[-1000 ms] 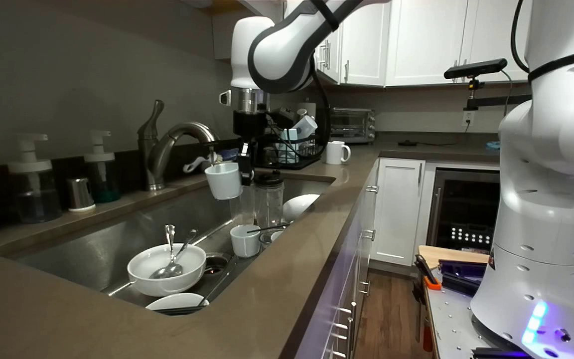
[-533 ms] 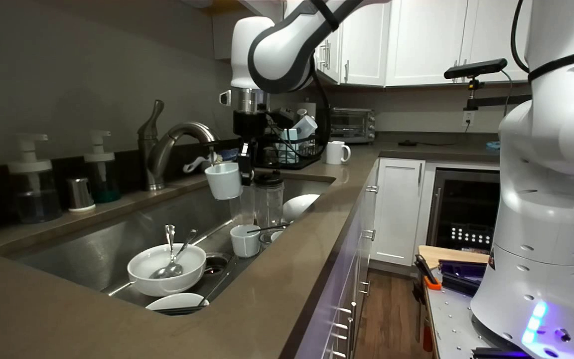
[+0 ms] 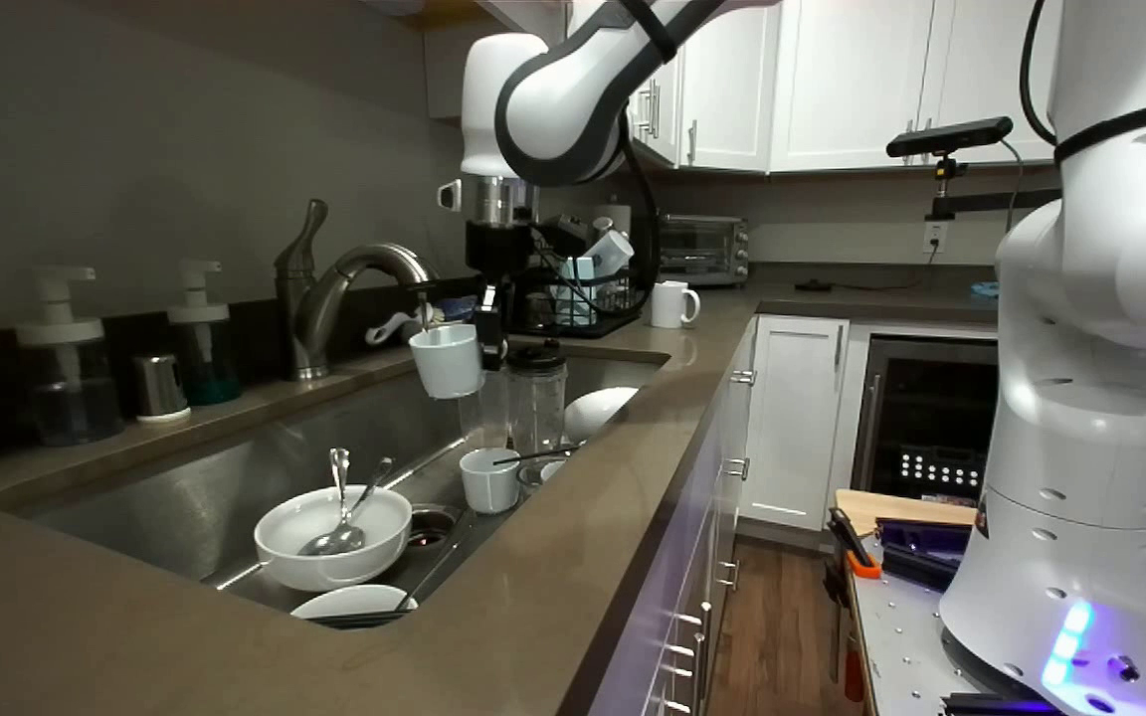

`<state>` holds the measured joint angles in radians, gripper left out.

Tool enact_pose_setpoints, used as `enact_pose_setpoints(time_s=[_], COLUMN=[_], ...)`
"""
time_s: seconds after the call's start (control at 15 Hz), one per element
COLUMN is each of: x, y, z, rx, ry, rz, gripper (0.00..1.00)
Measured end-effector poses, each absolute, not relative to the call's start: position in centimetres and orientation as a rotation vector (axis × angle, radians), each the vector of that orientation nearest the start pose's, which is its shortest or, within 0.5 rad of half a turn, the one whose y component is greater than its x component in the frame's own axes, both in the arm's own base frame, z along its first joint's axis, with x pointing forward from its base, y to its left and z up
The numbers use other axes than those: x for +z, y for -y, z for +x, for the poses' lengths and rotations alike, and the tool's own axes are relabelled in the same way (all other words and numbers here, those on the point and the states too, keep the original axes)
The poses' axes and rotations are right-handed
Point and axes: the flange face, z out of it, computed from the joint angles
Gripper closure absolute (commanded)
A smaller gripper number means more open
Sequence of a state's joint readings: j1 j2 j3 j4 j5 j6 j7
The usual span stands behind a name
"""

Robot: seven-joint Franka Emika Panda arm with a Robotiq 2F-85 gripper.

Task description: Take the smaller mug on the counter, fill it with water and place it on the left side of the counter

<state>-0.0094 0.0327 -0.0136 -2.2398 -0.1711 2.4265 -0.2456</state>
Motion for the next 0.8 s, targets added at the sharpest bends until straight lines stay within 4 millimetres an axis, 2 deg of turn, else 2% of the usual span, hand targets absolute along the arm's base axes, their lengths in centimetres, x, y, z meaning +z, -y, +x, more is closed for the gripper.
enact_pose_setpoints(time_s=[0.47,0.53,0.8], x=[36.9,36.9,36.15], y=[1.31,1.31,1.23], z=[54.25,54.25,54.1], rx=[-0.223,-0.223,-0.199], ry=[0.56,0.56,0.563], rz=[-3.227,-3.227,-3.226], gripper=[0.84,0.96,0.96])
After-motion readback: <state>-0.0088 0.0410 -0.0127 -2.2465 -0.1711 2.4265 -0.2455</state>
